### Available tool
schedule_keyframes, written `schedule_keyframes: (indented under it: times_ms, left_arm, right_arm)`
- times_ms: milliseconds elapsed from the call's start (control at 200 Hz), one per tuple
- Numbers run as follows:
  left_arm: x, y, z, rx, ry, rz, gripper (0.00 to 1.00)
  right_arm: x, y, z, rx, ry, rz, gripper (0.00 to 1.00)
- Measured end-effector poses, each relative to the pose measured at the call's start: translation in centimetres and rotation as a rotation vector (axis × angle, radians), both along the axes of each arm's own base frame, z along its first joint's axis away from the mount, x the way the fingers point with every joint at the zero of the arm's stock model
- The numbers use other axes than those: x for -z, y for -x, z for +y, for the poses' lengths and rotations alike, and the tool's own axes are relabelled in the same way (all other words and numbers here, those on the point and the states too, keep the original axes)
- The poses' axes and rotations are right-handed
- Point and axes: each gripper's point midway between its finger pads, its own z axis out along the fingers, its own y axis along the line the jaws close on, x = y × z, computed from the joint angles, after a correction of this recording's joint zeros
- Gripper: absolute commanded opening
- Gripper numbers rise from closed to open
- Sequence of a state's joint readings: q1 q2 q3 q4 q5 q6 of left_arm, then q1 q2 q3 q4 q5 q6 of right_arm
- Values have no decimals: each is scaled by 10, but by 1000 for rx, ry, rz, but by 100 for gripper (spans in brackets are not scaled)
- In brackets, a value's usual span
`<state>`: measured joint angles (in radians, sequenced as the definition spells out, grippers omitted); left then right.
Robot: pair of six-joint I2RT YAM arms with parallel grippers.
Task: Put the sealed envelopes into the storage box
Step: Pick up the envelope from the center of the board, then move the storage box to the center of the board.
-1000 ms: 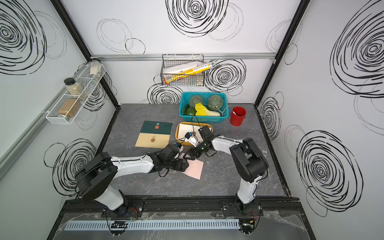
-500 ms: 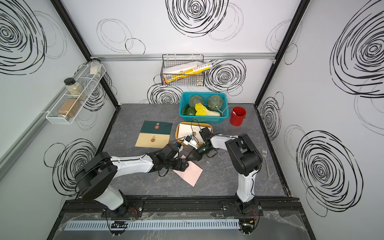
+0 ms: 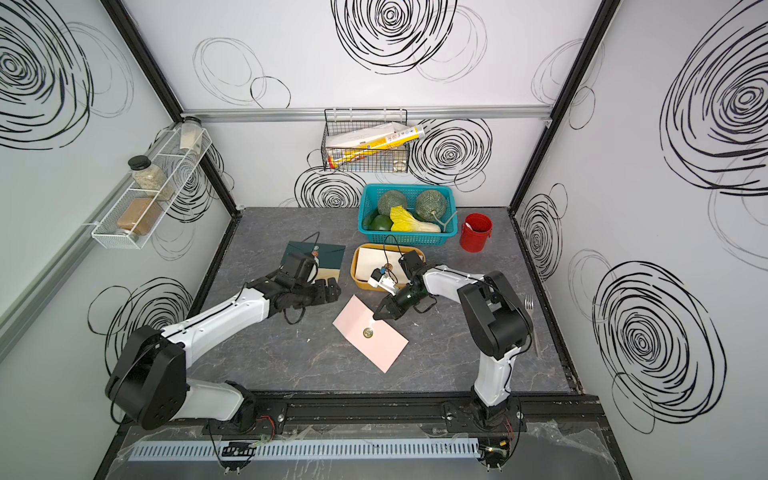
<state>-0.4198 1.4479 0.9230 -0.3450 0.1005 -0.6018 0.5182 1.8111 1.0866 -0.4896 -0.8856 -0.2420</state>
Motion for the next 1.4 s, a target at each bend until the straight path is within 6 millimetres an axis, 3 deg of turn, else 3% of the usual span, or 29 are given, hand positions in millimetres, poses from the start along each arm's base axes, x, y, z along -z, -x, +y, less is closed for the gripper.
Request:
schedule_keyframes:
  times_ms: [130, 270, 395, 536, 721, 891, 981, 1221, 1402]
  left_arm:
    - [8, -34, -21, 28, 20, 22, 86]
    - [26, -50, -42, 67, 12, 60, 84]
    - [29, -65, -54, 81, 12, 60, 79]
    - [35, -86, -64, 90, 4, 54, 61]
    - [53, -87, -68, 131, -22, 74, 29]
    - [51, -76, -66, 160, -34, 59, 25]
    - [49, -58, -61, 187, -54, 72, 23]
    - [47, -21, -51, 244, -83, 80, 22]
    - [47, -14, -48, 288, -93, 62, 21]
  right_arm:
    - [-17, -10, -8, 91, 98, -43, 0]
    - [-41, -16, -31, 215, 214, -102, 0]
    - [-65, -26, -48, 304, 287, -163, 0]
    - [-94, -43, -59, 368, 360, -236, 0]
    - [-148, -70, -72, 434, 406, -396, 0]
    - [-193, -89, -64, 349, 369, -570, 0]
    - [-186, -100, -54, 269, 386, -607, 0]
    - [-105, -110, -39, 64, 514, -510, 0]
    - [-87, -101, -23, -33, 525, -509, 0]
